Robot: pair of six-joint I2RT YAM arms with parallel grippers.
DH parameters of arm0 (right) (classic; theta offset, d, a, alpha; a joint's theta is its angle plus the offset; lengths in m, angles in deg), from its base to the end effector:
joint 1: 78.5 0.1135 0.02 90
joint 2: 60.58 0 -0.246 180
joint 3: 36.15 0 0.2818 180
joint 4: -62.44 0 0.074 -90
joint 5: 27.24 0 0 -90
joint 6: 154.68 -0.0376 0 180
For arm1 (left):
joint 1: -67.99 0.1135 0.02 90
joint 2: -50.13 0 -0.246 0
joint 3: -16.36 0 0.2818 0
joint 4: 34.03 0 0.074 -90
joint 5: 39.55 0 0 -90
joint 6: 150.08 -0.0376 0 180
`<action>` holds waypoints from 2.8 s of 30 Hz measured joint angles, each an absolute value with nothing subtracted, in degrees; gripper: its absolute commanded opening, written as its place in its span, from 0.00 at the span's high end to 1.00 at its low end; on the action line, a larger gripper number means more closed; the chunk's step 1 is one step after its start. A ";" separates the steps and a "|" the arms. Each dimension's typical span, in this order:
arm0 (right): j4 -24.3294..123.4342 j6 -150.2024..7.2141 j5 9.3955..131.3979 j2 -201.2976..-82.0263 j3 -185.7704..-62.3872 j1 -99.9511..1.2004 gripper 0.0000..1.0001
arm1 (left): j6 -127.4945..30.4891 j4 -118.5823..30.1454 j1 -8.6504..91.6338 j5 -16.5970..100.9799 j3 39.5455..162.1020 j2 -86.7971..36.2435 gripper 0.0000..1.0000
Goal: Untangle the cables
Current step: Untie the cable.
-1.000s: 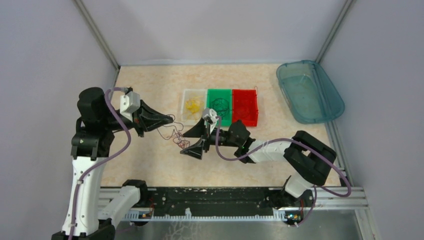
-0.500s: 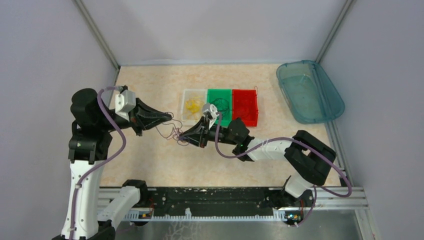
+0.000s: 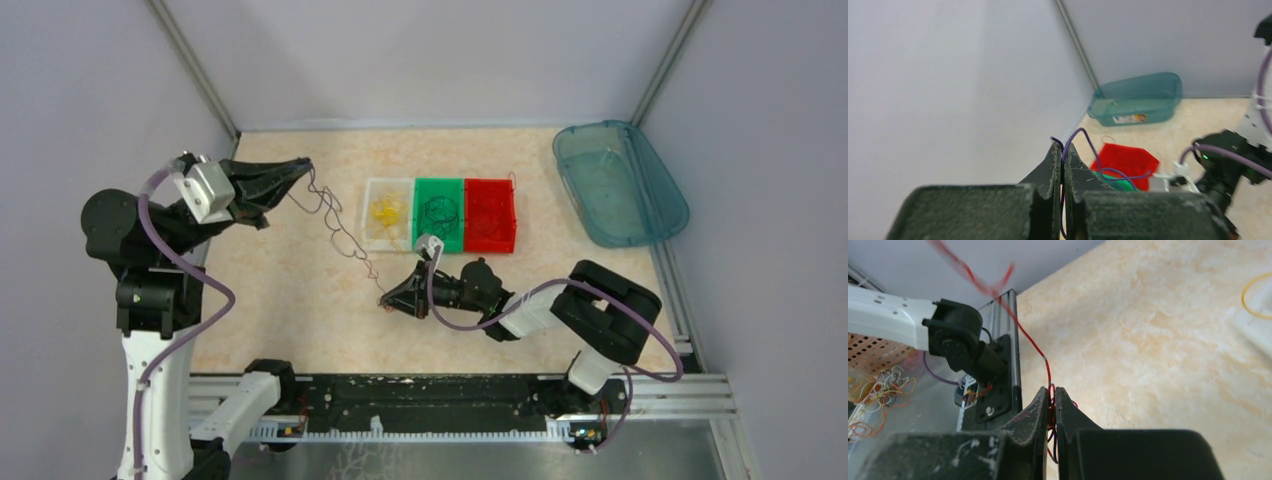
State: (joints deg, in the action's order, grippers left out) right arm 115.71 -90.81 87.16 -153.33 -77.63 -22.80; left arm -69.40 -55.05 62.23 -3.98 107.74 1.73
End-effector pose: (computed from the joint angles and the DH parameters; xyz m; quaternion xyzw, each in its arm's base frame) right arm 0.1654 0.2700 0.1432 -0.3202 0.6177 0.5714 0.4352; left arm 0.1479 -0.0457 0.5254 0.4411 0.4435 -0.2328 0.7447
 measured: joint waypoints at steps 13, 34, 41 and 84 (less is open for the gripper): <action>126.31 -93.30 82.85 -157.42 -68.04 -22.80 1.00 | -77.69 -51.01 61.97 8.21 119.07 -5.46 1.00; 138.79 -96.75 78.48 -160.24 -61.07 -22.87 0.84 | -92.84 -38.92 61.77 30.16 133.97 -16.79 1.00; 133.63 -98.24 80.06 -157.46 -61.66 -22.93 0.15 | -69.43 -44.48 61.82 3.12 122.43 -6.86 1.00; 115.03 -94.22 101.56 -151.82 -89.90 -22.01 0.31 | -49.62 -48.04 61.75 -22.60 112.33 -1.35 1.00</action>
